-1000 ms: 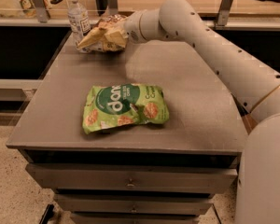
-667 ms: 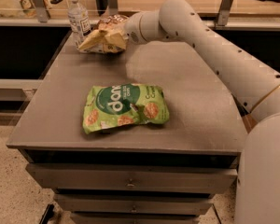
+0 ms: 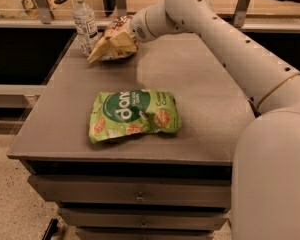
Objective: Move brown chip bag near blue plastic bottle
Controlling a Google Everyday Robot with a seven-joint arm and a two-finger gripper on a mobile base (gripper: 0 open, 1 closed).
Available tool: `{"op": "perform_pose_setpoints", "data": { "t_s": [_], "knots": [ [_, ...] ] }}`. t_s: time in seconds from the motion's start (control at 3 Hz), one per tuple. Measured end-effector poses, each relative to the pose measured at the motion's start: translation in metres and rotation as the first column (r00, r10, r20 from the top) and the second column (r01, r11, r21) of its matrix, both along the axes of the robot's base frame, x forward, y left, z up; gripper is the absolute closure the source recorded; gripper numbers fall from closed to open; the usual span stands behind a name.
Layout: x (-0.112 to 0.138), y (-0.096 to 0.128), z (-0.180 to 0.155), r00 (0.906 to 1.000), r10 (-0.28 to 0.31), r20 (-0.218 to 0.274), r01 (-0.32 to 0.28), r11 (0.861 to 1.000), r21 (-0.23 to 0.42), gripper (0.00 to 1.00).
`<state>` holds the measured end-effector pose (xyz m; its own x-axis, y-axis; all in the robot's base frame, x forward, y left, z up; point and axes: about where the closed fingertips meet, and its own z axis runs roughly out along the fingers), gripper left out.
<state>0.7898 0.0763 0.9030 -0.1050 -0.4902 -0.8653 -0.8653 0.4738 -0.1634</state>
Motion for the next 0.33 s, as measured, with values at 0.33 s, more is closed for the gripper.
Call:
{"op": "perform_pose_setpoints", "data": {
  "t_s": [0.33],
  "knots": [
    [-0.0003, 0.0009, -0.004, 0.9999, 0.0, -0.014, 0.0, 1.0, -0.007, 0.0]
  ]
}}
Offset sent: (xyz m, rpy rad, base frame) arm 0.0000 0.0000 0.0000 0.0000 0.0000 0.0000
